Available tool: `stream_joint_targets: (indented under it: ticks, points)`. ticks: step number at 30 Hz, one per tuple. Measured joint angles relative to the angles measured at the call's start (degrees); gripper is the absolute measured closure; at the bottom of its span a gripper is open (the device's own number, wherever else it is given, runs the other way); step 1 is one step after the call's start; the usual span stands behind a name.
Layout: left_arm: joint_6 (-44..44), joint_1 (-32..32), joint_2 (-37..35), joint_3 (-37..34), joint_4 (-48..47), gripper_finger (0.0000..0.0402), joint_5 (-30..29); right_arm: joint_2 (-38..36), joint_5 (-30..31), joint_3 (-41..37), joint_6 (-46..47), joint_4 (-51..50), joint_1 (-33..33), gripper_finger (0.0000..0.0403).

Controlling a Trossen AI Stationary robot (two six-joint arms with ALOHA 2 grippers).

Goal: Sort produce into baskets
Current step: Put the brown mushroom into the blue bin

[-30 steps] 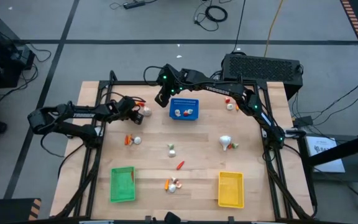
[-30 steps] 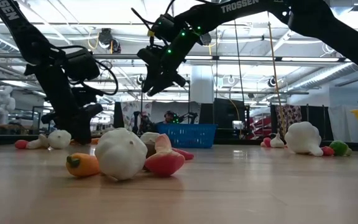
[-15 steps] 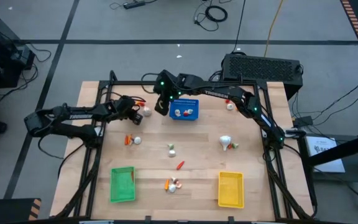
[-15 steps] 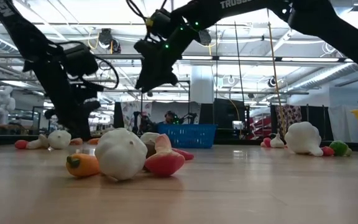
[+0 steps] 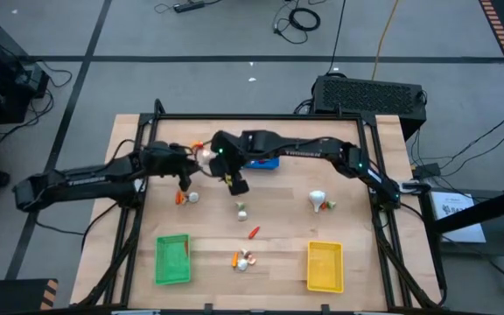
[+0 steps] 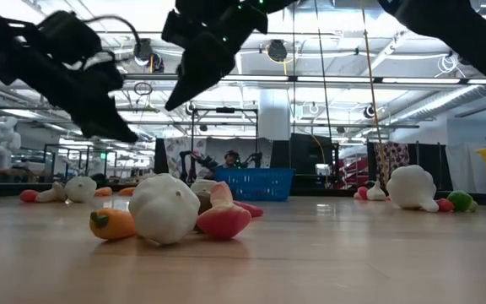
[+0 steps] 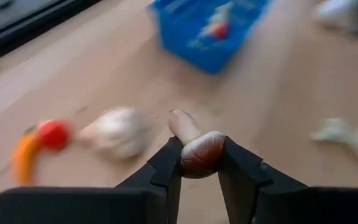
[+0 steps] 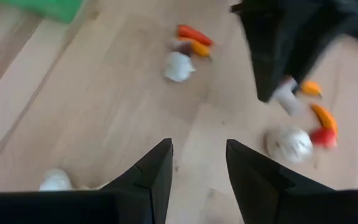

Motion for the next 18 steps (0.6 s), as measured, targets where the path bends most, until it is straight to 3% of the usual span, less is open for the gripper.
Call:
stream_joint_targets:
  ticks: [3,6,10,18]
  points:
    - [1.98,-1.2,-2.48,-0.57,3.51,0.0311,7.24,0.0,1.11,0.0,-2.36,0.54,1.9,0.0261]
    - [3.47,-3.02,-3.29,-0.59,4.18,0.0311,12.89,0.0,7.1,0.0,-4.6,1.94,3.86,0.0261]
    - [5.49,-5.62,-3.21,-0.64,4.16,0.0311,13.96,0.0,14.89,0.0,-8.85,5.95,6.06,0.0261]
    - [6.27,-7.52,-3.23,-0.64,7.56,0.0311,13.96,0.03,15.09,0.0,-11.58,10.9,8.73,0.0261]
